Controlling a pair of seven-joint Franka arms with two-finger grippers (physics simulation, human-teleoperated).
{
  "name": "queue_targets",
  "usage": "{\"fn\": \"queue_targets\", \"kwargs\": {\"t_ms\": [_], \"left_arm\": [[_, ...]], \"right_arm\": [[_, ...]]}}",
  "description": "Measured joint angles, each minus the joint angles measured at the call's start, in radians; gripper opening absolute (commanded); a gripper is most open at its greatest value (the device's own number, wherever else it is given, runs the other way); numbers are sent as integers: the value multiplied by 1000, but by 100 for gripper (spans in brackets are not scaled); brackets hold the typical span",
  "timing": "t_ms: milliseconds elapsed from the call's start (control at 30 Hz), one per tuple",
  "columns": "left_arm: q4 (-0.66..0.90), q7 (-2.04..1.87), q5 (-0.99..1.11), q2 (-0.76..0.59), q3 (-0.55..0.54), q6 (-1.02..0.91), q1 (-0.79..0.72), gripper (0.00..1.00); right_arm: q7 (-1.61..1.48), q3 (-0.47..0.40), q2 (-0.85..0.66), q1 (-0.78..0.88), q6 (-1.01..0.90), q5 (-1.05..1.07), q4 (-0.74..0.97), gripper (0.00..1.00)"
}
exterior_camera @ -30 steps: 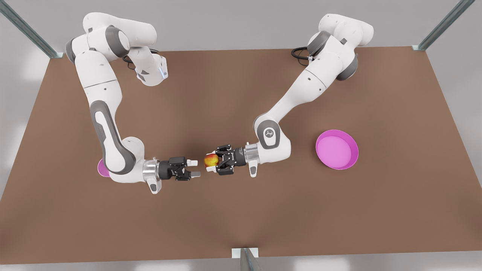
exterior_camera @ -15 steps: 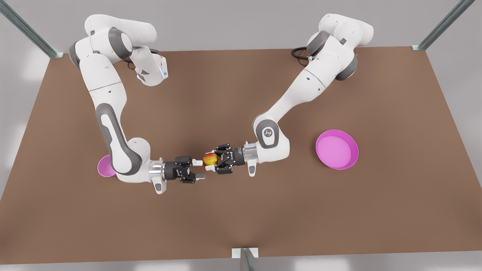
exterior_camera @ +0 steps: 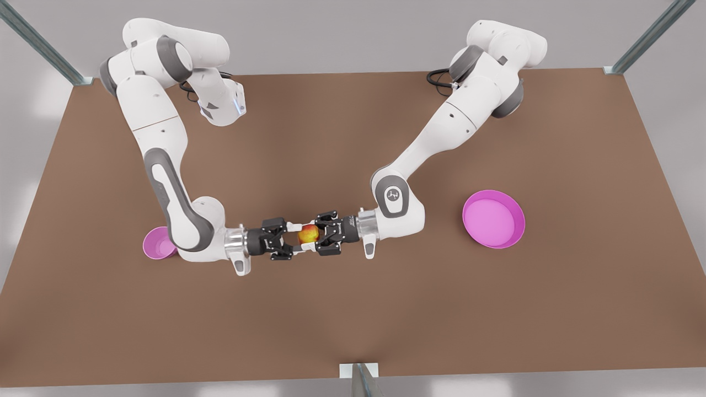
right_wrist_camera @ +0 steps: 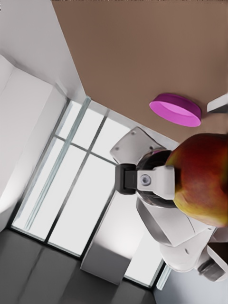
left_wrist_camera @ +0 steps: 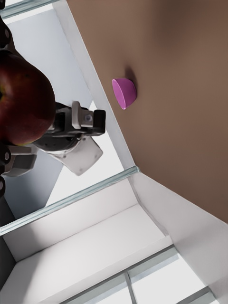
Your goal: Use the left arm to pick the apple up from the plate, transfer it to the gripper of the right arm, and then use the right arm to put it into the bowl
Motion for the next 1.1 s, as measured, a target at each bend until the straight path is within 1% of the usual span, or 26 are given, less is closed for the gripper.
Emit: {"fn": "queue_targets", "kwargs": {"t_ms": [433,567,833,900,1033,1100], "left_arm": [[0,0,0,0,2,-1,1,71],[0,0,0,0,2,-1,1,71],[0,0,0,0,2,-1,0,71],[0,0,0,0,2,-1,0,71],[0,1,0,0,2,-1,0,72],[0,2,0,0,2,0,0,74]], "right_arm": [[-45,1,-10,28,34,8,-5,100],[-54,30,-28,12,38,8,-31,100],[-70,35,-26,19,60,10,-34,100],[-74,35,-25,19,64,10,-34,92],[-82,35,-25,19,69,10,-34,84],[-85,35,-25,20,70,10,-33,79]]}}
